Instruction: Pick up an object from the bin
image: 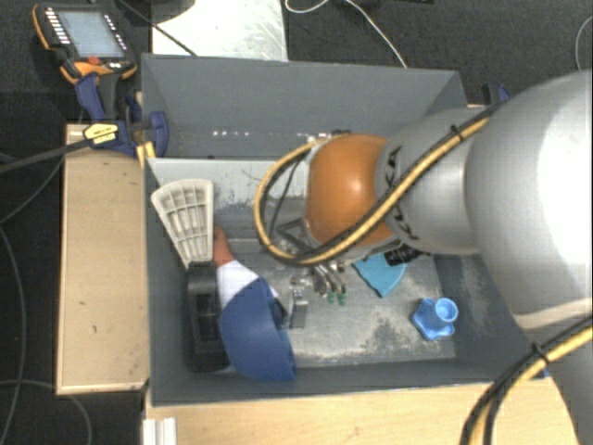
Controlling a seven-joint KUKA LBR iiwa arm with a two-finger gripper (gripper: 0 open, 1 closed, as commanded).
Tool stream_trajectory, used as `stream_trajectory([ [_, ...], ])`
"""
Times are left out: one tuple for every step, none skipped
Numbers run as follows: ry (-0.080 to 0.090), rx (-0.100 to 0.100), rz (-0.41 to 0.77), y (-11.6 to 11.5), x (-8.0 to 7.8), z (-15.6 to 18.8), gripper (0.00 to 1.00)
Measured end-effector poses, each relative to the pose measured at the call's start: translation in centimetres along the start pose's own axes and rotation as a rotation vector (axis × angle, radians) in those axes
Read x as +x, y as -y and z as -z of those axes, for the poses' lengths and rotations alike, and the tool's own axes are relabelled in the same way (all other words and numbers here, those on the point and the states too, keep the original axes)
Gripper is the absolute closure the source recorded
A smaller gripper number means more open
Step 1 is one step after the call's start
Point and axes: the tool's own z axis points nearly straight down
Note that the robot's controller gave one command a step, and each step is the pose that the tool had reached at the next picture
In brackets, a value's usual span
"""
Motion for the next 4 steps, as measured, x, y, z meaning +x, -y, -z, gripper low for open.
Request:
stream_trajectory([
  [-0.013, -0.004, -0.087, -6.6, 2.7, -0.9, 0.0],
  [0.003, -0.001, -0.048, -6.5, 0.2, -0.6, 0.0],
  [-0.004, -0.006, -0.03, -3.9, -1.0, 7.9, 0.0],
  [0.007, -0.004, -0.034, -8.0, -0.7, 9.0, 0.0],
])
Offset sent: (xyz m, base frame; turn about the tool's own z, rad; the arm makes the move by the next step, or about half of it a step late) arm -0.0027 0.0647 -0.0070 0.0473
